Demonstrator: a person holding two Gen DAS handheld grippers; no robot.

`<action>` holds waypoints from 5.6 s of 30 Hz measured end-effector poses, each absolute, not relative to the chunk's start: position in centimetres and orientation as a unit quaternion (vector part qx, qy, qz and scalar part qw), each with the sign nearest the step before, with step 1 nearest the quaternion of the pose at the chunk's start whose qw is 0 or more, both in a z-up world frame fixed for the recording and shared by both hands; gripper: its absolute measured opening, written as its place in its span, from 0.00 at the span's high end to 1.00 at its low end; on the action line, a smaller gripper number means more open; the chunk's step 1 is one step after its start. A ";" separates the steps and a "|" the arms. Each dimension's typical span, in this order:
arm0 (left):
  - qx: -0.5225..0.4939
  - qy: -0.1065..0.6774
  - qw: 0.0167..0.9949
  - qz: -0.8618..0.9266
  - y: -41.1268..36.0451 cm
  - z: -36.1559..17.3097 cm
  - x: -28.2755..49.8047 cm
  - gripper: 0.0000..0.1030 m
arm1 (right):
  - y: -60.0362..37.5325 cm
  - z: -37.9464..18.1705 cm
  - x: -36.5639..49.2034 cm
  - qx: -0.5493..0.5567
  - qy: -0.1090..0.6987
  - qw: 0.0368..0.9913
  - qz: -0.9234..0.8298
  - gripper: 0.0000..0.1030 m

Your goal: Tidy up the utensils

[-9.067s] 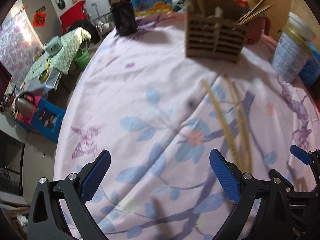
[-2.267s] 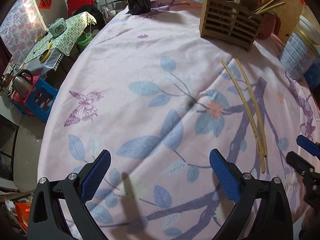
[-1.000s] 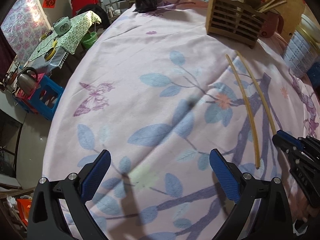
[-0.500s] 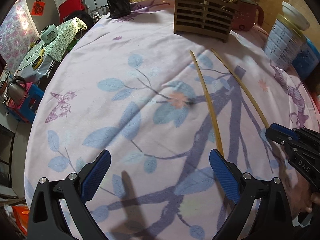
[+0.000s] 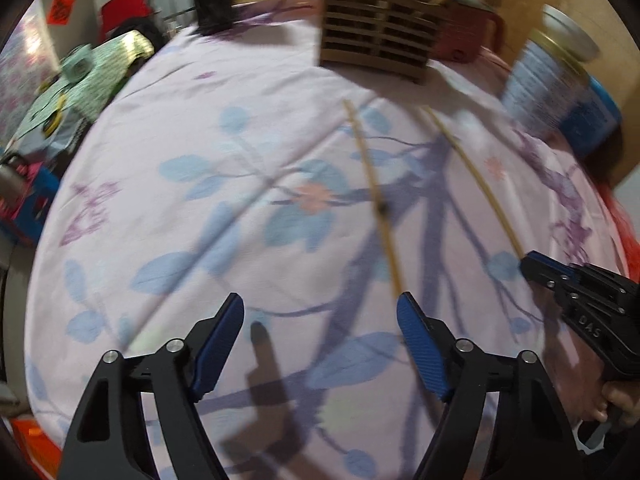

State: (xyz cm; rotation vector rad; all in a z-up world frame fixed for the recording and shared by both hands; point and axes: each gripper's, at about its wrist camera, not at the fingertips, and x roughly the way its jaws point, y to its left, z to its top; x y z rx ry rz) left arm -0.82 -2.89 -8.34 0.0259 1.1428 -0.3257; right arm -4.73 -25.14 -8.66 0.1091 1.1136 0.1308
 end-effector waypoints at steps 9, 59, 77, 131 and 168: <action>0.035 0.539 0.813 -0.218 -6.6 -9.3 -2.1 0.51 | -25.5 -8.6 -5.7 0.046 0.526 0.847 0.068 0.93; 0.002 0.377 0.911 -0.170 1.9 8.3 2.8 0.95 | -26.2 9.3 -5.8 0.055 0.308 0.949 0.026 0.94; 0.006 0.347 0.908 -0.233 -0.5 13.5 7.6 0.95 | -25.6 13.9 0.1 0.072 0.272 0.958 0.058 0.94; -0.002 0.400 0.909 -0.116 -1.8 8.1 8.2 0.08 | -24.4 10.4 2.2 0.094 0.330 0.939 0.020 0.72; 0.076 0.576 0.811 -0.073 0.3 -7.1 -0.8 0.06 | -21.2 -3.8 -7.0 0.063 0.514 0.854 -0.036 0.07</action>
